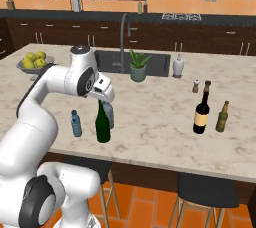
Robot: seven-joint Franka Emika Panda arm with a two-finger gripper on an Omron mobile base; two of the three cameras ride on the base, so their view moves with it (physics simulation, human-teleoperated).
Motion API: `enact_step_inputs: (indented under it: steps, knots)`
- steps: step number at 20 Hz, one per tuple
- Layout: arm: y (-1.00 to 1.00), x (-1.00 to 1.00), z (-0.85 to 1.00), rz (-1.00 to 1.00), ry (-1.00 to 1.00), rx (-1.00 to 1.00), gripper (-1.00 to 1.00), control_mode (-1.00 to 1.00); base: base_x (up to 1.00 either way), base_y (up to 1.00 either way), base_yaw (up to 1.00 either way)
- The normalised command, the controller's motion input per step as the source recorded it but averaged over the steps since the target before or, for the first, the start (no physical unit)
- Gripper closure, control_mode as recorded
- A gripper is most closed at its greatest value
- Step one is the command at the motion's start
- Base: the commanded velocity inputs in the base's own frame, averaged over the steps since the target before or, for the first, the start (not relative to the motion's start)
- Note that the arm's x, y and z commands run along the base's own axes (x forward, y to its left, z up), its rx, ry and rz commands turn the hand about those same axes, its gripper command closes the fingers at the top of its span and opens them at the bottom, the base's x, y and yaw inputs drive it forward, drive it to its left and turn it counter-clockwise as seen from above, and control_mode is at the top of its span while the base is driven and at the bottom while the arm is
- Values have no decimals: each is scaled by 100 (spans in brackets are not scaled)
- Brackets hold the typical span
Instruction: Move the plastic bottles in the middle to the plastics group, and the glass bottles in the middle to the glass group.
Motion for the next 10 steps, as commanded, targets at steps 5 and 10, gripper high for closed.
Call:
enact_step_inputs:
  steps: [5,10]
  knots:
    - [0,8,-15,-8,0,-1,-100,-100,0,0,0]
    - [1,13,-16,-5,0,-2,-100,-100,0,0,0]
